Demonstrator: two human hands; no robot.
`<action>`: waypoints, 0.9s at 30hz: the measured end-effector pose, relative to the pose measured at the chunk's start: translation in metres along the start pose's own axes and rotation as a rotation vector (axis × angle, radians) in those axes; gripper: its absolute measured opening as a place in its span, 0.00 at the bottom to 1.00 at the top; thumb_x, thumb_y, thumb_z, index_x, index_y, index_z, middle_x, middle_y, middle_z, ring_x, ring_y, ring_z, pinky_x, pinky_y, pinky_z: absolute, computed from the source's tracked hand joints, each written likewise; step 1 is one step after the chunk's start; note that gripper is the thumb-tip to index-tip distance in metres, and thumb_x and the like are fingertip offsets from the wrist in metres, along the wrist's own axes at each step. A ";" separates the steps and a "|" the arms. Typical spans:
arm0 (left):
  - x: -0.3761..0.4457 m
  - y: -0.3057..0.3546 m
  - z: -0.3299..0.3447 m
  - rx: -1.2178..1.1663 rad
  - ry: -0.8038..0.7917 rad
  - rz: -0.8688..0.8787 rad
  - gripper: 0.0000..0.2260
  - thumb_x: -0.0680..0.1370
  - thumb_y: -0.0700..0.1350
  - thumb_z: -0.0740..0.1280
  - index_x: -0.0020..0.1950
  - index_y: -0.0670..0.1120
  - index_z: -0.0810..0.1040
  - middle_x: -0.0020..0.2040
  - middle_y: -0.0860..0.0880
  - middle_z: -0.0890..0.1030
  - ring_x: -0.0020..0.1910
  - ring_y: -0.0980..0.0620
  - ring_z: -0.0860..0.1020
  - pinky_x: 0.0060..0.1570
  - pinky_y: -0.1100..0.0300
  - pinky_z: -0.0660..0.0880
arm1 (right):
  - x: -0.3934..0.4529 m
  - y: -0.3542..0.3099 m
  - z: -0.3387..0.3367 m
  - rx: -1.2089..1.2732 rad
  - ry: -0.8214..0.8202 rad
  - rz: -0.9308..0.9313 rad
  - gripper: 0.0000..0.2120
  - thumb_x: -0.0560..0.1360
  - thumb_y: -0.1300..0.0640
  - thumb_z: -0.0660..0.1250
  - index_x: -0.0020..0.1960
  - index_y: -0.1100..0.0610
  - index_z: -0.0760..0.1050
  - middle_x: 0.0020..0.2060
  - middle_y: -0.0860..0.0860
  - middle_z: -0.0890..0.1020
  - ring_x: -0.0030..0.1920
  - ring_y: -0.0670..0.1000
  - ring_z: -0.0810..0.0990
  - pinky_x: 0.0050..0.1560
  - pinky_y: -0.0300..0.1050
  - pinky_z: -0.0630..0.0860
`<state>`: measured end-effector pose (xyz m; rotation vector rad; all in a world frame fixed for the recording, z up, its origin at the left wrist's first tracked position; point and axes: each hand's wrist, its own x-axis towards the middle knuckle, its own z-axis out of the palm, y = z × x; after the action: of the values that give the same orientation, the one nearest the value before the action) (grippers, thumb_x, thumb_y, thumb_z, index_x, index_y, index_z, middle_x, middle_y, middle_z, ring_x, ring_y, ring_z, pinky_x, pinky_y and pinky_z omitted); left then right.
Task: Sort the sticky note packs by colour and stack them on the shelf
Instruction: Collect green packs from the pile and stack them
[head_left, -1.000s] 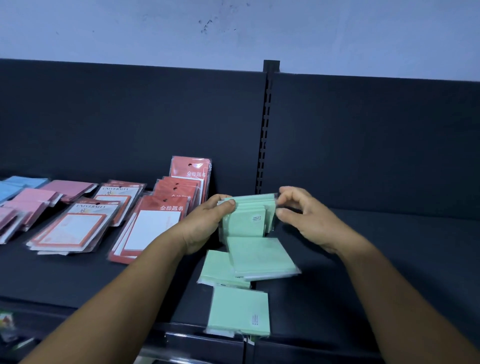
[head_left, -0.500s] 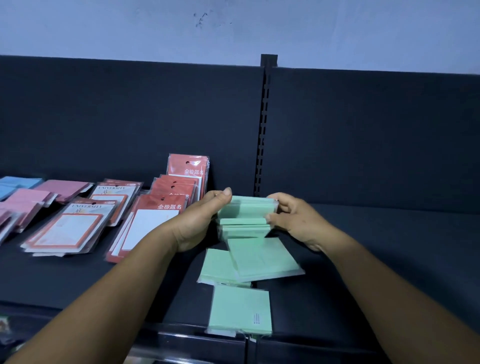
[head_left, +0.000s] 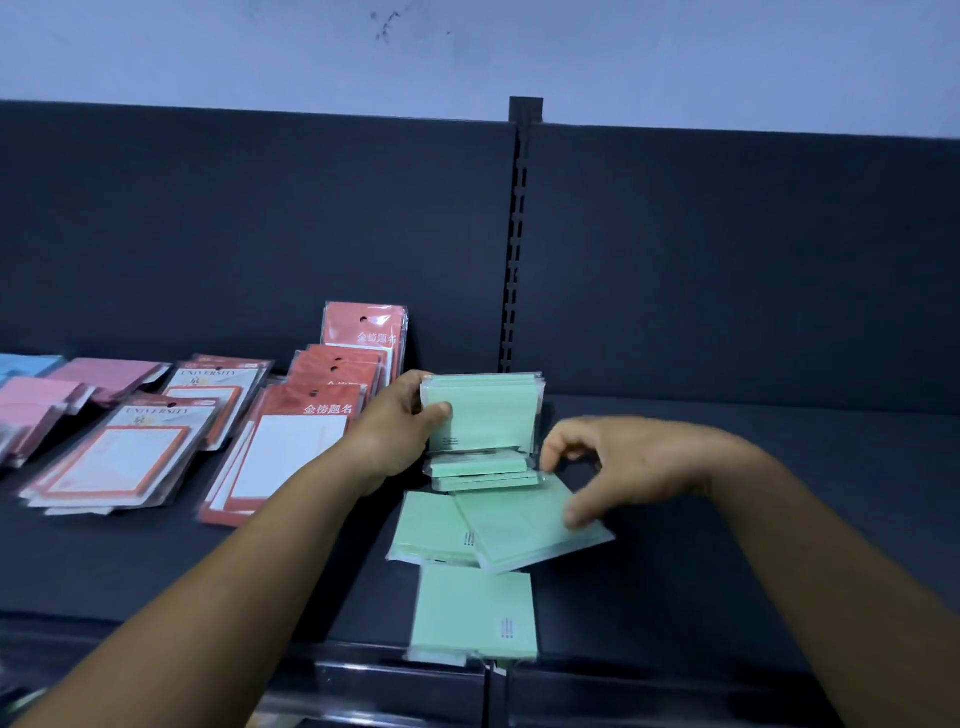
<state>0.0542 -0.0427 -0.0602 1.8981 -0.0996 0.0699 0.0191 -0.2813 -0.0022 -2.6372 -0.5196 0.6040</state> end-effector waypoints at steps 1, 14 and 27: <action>0.000 0.000 0.000 0.006 0.004 0.006 0.06 0.80 0.42 0.62 0.51 0.53 0.75 0.50 0.50 0.83 0.50 0.47 0.81 0.56 0.48 0.77 | -0.006 0.000 0.003 -0.112 -0.086 -0.022 0.29 0.65 0.47 0.77 0.62 0.42 0.69 0.61 0.39 0.70 0.59 0.43 0.70 0.58 0.39 0.68; -0.006 0.007 0.006 -0.038 0.008 0.009 0.07 0.81 0.40 0.62 0.58 0.48 0.73 0.49 0.50 0.82 0.47 0.50 0.80 0.46 0.57 0.77 | -0.019 0.024 0.024 0.191 0.235 -0.238 0.13 0.77 0.57 0.67 0.53 0.39 0.80 0.53 0.43 0.84 0.55 0.44 0.80 0.61 0.40 0.73; -0.013 0.013 0.002 -0.044 -0.042 -0.073 0.08 0.83 0.43 0.56 0.59 0.51 0.72 0.53 0.49 0.80 0.51 0.49 0.79 0.47 0.56 0.74 | 0.014 -0.004 0.001 0.301 0.868 -0.237 0.09 0.79 0.59 0.62 0.50 0.50 0.80 0.44 0.49 0.78 0.42 0.47 0.75 0.43 0.40 0.69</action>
<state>0.0402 -0.0483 -0.0499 1.8576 -0.0594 -0.0213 0.0292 -0.2713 -0.0057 -2.2087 -0.4040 -0.4949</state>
